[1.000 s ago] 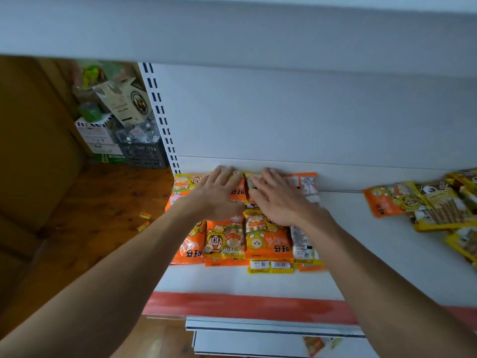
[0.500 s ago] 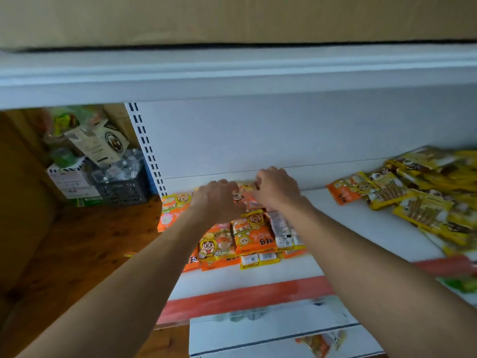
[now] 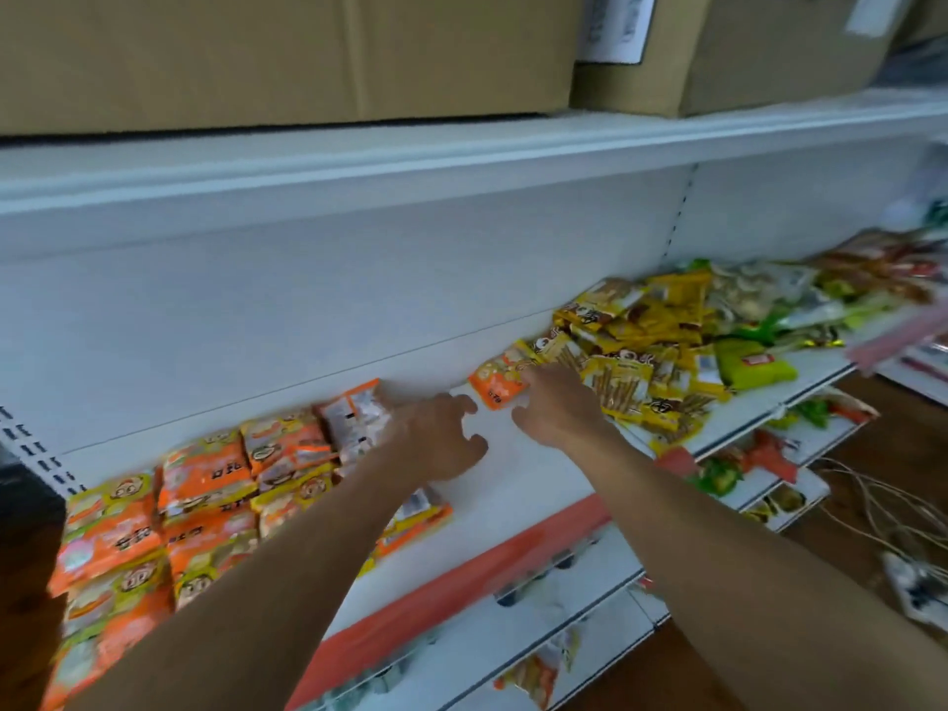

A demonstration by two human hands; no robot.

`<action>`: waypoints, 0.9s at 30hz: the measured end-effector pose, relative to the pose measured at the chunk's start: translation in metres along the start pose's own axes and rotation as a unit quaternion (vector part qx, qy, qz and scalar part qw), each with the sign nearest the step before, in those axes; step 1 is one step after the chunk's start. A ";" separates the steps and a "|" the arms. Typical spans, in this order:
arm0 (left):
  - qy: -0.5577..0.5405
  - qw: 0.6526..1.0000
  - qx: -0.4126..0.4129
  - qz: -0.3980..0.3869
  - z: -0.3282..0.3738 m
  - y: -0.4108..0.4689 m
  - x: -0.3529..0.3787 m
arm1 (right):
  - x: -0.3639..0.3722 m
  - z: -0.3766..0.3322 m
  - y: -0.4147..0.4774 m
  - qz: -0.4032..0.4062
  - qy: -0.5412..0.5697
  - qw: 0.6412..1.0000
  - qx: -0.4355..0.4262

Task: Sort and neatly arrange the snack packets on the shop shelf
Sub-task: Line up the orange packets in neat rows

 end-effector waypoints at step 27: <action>-0.583 0.738 -0.263 0.216 0.031 0.098 0.048 | -0.023 0.086 0.048 0.214 0.096 0.949 -0.209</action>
Point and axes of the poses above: each hand's wrist, its own y-axis towards the middle knuckle, its own x-axis out of the palm, z = x × y, the point moved 10 cm from there along y, towards the middle knuckle, and after that the axes turned 7 degrees about y, right-handed, at the moved point
